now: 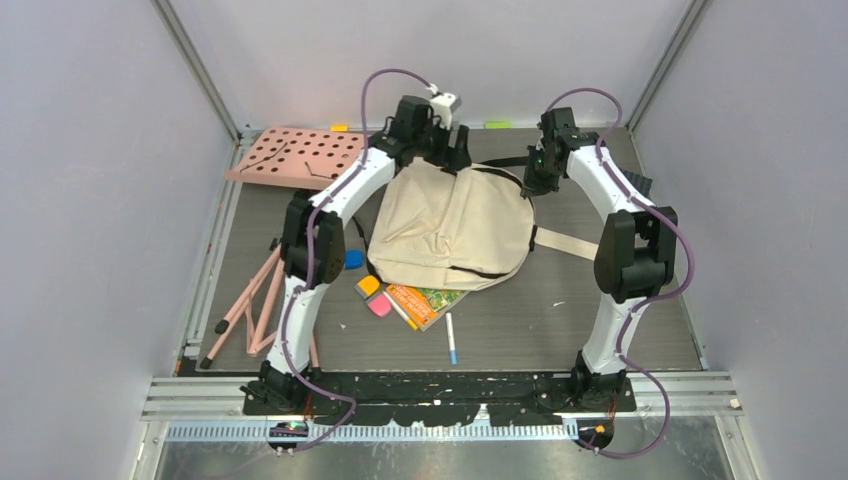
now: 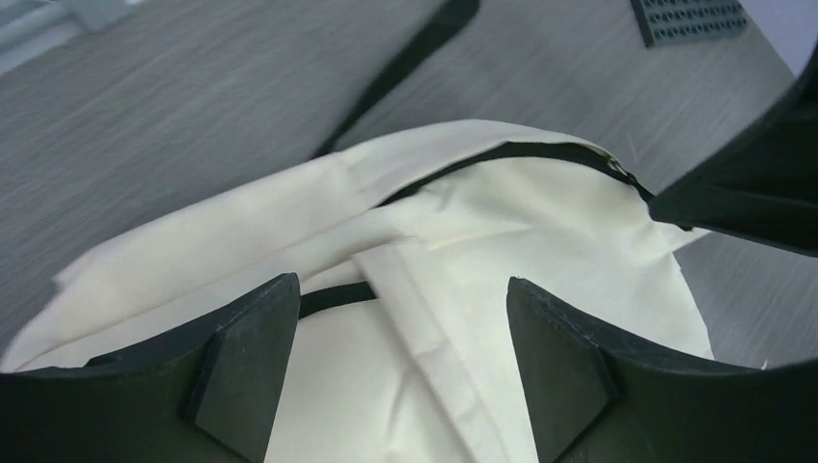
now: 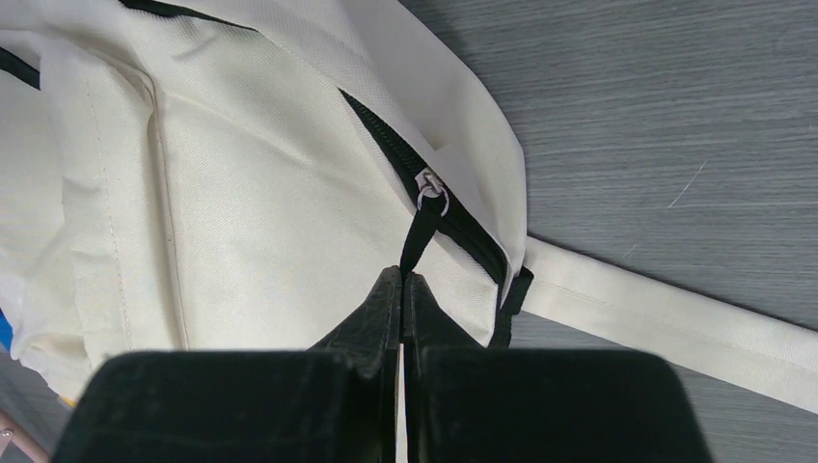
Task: Pack the student bag
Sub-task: Zip the student bag at the center of the board.
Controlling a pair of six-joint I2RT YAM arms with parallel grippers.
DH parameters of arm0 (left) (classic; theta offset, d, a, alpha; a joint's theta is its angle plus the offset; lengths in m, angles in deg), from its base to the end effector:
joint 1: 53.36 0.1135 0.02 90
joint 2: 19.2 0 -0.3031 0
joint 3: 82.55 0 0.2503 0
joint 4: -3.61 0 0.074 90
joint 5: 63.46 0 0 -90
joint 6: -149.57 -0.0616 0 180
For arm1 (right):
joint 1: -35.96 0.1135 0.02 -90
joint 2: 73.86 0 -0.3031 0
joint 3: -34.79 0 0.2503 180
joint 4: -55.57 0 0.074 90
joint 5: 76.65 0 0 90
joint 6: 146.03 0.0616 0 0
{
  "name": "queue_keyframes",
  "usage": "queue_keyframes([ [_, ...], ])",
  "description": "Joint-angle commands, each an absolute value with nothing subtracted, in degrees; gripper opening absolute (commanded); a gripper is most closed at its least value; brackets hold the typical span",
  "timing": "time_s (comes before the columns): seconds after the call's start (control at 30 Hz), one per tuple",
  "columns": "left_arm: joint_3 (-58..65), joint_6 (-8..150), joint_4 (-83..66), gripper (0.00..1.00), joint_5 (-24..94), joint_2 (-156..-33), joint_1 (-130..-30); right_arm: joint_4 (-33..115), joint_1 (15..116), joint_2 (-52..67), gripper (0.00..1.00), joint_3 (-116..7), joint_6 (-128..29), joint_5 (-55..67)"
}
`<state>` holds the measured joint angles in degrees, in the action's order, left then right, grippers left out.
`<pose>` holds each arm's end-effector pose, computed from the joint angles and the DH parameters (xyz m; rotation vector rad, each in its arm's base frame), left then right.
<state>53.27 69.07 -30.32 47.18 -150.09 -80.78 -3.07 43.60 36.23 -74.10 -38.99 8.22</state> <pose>0.5074 -0.2877 0.3003 0.5548 2.0588 -0.7616 0.4377 0.0643 0.2759 0.1841 2.6273 0.2669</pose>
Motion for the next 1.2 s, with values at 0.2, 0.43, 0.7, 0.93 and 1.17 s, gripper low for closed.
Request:
queue_keyframes([
  [0.2, 54.4, 65.7, -25.1, 0.85, 41.1, -155.6, -85.3, -1.7, 43.5, 31.9, 0.01, -74.1, -37.1, 5.1],
  [0.43, 56.2, 65.3, -24.9, 0.9, 34.1, -157.9, -86.6, -1.4, 43.5, 31.7, 0.01, -73.2, -37.3, 4.1],
  [0.7, 59.0, 65.4, -26.6, 0.64, 30.3, -160.5, -87.0, -0.7, 43.4, 31.4, 0.01, -72.5, -36.9, 4.2],
  [0.93, 62.8, 65.4, -27.9, 0.03, 27.5, -161.1, -87.0, -2.1, 43.2, 30.6, 0.01, -73.5, -37.9, 10.3],
  [1.17, 65.3, 65.0, -27.4, 0.0, 24.8, -159.5, -86.6, -5.3, 40.1, 30.3, 0.01, -73.2, -39.9, 15.9],
])
